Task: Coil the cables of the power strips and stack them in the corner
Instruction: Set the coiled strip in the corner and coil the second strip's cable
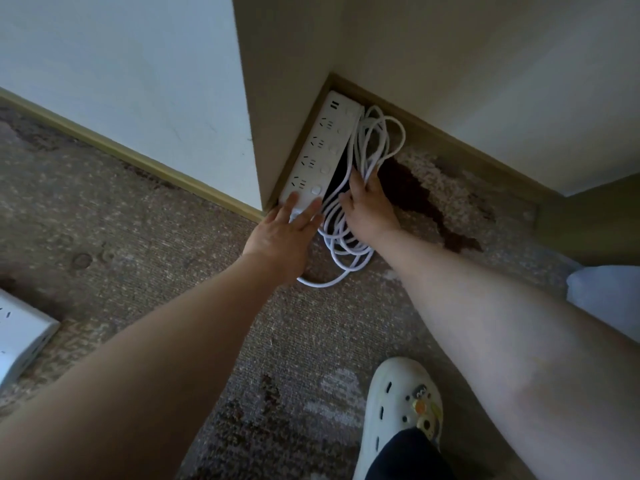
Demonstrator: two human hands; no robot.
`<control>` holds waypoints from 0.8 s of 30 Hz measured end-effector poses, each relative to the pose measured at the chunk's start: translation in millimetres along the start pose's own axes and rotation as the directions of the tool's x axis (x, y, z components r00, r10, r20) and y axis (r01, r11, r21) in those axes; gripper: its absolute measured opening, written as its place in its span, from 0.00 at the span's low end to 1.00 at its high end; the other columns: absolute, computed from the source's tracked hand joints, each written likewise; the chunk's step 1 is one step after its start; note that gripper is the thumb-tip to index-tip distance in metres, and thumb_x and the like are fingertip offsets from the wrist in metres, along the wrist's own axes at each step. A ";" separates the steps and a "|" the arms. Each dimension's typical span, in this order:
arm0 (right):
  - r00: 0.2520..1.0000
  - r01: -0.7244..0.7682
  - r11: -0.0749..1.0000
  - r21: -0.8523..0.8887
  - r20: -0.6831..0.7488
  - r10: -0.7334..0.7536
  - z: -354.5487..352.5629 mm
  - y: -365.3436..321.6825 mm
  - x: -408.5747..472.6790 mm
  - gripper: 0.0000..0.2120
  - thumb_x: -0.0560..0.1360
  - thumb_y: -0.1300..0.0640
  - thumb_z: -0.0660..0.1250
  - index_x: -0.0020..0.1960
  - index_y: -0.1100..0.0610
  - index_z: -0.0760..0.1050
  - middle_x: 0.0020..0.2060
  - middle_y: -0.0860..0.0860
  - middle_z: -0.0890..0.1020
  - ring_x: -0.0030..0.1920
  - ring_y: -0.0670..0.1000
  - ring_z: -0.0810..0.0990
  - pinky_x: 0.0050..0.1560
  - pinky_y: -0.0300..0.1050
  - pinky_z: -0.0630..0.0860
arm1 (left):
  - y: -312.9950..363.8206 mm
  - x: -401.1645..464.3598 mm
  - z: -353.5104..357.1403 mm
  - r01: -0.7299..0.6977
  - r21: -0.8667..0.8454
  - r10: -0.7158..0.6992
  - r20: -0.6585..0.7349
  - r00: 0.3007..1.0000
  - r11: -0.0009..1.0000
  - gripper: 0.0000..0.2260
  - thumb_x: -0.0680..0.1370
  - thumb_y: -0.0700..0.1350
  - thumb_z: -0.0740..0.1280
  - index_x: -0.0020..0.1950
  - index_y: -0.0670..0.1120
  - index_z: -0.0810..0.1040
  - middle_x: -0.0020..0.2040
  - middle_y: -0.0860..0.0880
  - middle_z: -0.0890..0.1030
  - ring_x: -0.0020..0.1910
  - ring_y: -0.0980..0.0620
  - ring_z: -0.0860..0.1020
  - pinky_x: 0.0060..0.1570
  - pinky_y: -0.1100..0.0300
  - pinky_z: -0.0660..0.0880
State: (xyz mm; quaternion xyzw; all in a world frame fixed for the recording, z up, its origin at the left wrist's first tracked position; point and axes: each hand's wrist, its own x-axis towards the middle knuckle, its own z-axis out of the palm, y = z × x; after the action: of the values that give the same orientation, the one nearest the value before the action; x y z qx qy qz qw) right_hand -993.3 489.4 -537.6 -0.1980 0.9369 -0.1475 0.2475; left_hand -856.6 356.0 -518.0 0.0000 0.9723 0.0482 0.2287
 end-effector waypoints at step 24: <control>0.734 0.650 0.753 -0.102 0.341 -0.588 135.3 -314.1 -210.8 0.21 0.81 0.51 0.59 0.73 0.51 0.65 0.65 0.53 0.70 0.61 0.58 0.73 0.53 0.53 0.75 | -165.4 -385.2 75.6 0.712 -0.464 -0.771 0.091 0.631 0.527 0.19 0.79 0.44 0.59 0.70 0.47 0.68 0.69 0.46 0.70 0.67 0.44 0.68 0.63 0.49 0.67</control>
State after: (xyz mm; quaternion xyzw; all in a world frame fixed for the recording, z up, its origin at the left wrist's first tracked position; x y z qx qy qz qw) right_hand -660.6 283.2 -447.5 -0.5447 0.7801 -0.0896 0.2944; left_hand -474.4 190.0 -429.5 -0.4703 0.8505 0.1741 0.1590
